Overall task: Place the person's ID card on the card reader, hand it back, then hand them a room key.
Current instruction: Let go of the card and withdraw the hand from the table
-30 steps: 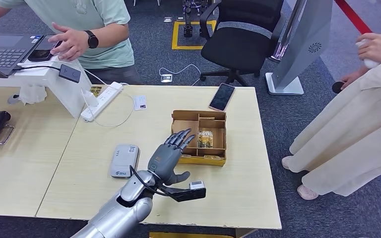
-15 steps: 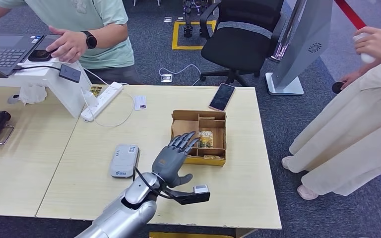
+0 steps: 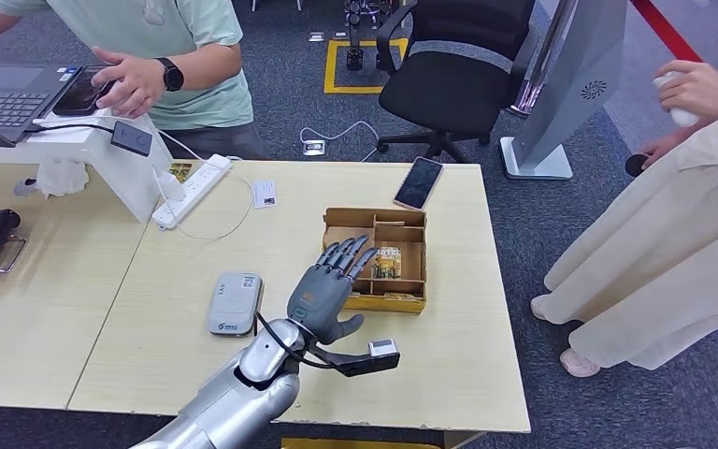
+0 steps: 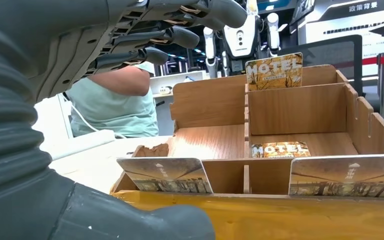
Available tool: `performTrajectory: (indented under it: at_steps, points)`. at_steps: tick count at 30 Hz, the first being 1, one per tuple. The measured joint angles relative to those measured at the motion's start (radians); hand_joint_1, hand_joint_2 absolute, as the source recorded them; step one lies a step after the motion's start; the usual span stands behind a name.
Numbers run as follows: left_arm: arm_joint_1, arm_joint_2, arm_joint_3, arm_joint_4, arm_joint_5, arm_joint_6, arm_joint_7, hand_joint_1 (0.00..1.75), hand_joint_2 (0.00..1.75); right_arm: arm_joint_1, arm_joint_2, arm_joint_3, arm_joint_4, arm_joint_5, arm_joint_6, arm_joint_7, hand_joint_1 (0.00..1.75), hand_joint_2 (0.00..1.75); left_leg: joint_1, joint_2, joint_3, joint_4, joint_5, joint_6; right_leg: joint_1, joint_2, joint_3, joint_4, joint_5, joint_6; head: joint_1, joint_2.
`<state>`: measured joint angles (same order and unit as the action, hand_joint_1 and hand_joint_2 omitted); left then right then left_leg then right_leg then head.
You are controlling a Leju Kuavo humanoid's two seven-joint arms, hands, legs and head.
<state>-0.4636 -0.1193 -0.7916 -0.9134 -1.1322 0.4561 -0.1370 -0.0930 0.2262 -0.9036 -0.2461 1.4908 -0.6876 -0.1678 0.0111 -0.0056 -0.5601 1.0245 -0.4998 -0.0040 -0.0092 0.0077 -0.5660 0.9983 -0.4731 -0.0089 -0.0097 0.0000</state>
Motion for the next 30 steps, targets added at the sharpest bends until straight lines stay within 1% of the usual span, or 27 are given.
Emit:
performTrajectory:
  at_steps: [10, 17, 30]
  points:
    - [-0.013, 0.001, 0.0, 0.033, -0.001, -0.023, 0.007, 0.0, 1.75, 0.0, 0.0, 0.01, 0.0, -0.001, 0.001, 0.003, 0.0, 0.0, 0.0, 0.0, 0.0, 0.0, 0.0, 0.0, 0.0, 0.0, 0.0, 0.0, 0.0, 0.0, 0.0, 0.0]
    - [-0.016, 0.004, 0.0, 0.079, 0.003, -0.023, 0.01, 0.0, 1.75, -0.001, 0.0, 0.017, 0.0, -0.002, 0.001, 0.003, 0.0, 0.0, 0.0, 0.0, 0.0, 0.0, 0.0, 0.0, 0.0, 0.0, 0.0, 0.0, 0.0, 0.0, 0.0, 0.0]
    - [-0.024, 0.013, 0.0, 0.125, -0.007, -0.018, 0.013, 0.0, 1.75, -0.001, 0.0, 0.019, 0.0, -0.006, 0.001, 0.003, 0.0, 0.0, 0.0, 0.0, 0.0, 0.0, 0.0, 0.0, 0.0, 0.0, 0.0, 0.0, 0.0, 0.0, 0.0, 0.0]
